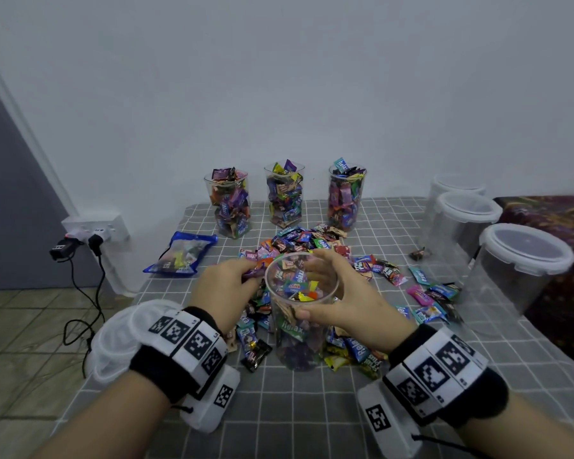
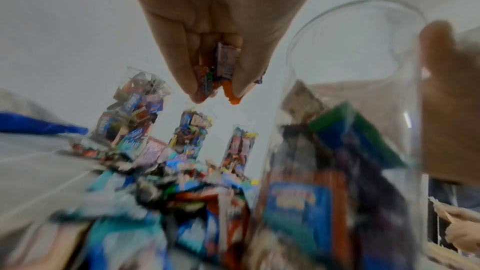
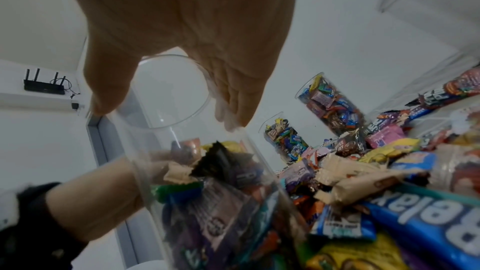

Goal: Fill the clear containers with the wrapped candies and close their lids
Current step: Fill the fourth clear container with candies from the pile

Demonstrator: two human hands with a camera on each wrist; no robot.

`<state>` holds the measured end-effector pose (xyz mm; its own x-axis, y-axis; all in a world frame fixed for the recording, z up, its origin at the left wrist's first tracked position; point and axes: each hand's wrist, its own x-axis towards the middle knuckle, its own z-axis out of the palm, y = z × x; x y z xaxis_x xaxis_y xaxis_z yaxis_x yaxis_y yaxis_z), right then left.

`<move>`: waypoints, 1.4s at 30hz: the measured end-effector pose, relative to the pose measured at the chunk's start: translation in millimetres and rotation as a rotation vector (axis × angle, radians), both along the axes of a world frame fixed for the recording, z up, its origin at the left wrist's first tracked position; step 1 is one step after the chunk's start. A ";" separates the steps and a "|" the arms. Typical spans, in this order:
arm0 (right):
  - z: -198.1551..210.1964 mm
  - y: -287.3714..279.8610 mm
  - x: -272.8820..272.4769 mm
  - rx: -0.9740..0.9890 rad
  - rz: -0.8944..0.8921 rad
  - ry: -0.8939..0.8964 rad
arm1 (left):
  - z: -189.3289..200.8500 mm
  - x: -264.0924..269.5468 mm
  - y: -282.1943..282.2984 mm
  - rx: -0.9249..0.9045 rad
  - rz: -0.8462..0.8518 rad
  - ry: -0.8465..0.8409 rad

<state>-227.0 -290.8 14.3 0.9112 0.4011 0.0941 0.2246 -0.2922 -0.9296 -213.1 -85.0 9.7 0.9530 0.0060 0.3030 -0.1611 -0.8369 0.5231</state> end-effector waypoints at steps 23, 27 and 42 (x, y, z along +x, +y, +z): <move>-3.0 1.3 -1.0 0.009 -0.019 -0.035 | 54.2 -22.9 -30.1 -0.037 -0.336 -0.039; -2.8 1.3 -2.1 -0.013 -0.017 -0.049 | 49.0 -21.3 -26.9 -0.150 -0.349 -0.098; 10.1 -33.8 17.9 -0.724 0.058 -0.183 | 20.4 1.0 16.1 0.059 -0.087 0.179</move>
<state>-209.0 -324.6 24.4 0.8819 0.4671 -0.0636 0.3906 -0.7997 -0.4559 -212.1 -68.9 30.2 0.9878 -0.0912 0.1262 -0.1428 -0.8539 0.5005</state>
